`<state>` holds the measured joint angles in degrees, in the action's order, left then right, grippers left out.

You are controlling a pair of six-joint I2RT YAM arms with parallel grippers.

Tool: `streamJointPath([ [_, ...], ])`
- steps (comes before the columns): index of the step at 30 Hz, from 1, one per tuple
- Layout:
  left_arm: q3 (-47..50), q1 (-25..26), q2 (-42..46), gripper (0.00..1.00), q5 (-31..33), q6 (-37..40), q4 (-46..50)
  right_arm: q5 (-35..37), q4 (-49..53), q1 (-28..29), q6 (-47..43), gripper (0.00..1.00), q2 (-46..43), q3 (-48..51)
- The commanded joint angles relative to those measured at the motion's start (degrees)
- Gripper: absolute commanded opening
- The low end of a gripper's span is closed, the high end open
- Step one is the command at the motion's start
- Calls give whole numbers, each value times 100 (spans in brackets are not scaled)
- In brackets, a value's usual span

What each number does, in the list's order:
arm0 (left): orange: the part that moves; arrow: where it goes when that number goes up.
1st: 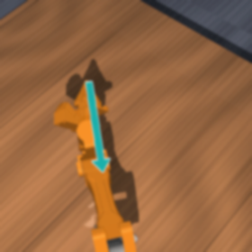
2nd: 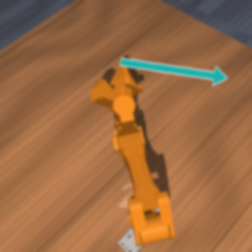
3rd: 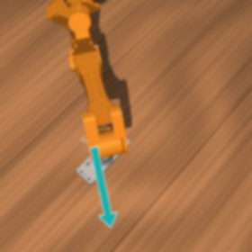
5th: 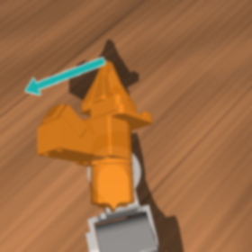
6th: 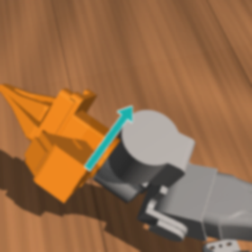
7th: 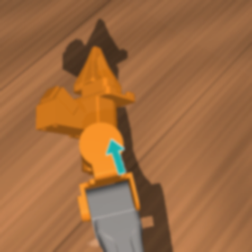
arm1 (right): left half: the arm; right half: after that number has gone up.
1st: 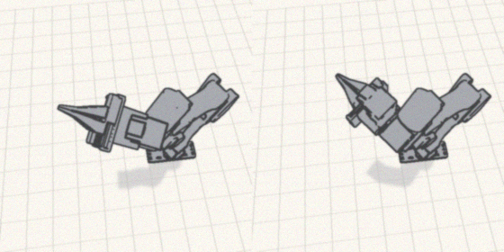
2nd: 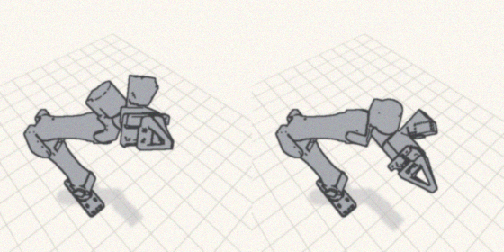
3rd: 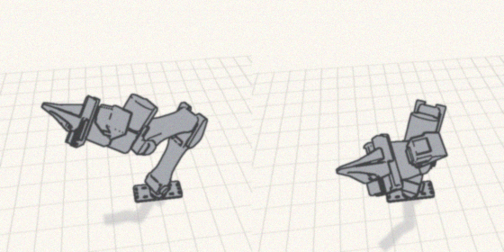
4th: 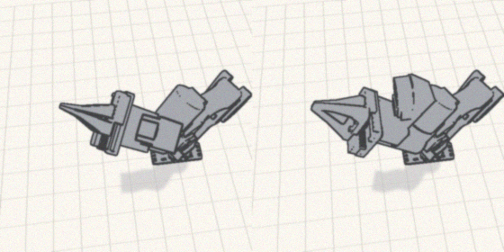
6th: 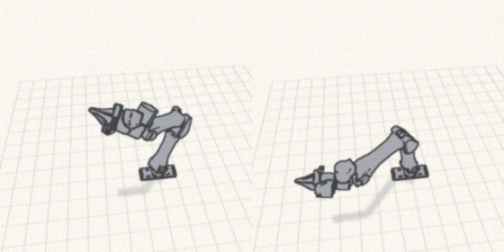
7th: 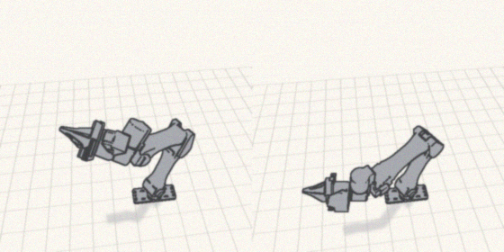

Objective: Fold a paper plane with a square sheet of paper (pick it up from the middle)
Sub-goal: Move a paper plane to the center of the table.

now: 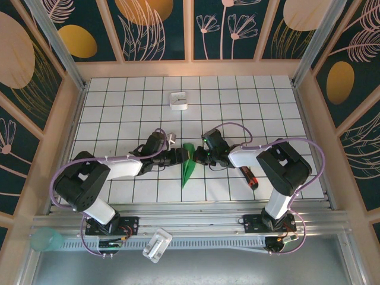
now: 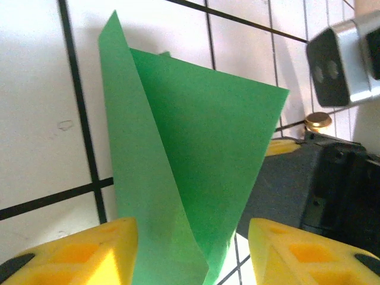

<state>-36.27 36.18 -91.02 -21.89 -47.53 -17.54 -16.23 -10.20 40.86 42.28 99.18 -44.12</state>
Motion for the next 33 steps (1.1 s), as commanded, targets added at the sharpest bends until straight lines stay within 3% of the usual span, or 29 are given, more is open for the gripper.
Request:
streamJointPath([
  [1, -189, 8, -147, 49, 163, 216, 351, -12, -78, -28, -73, 0, -78, 79],
  [9, -220, 6, -126, 39, 229, 236, 421, -3, -71, -43, -93, 0, -56, 96],
  [15, -2, 8, 114, 53, -96, -40, -41, 6, -78, -61, -96, 0, -66, 122],
  [22, 235, -25, 480, 56, 79, -61, 90, -16, -70, -78, -130, 0, -39, 105],
  [33, -101, -29, 23, 35, 213, 197, 420, 6, -29, -88, -150, 0, -92, 122],
])
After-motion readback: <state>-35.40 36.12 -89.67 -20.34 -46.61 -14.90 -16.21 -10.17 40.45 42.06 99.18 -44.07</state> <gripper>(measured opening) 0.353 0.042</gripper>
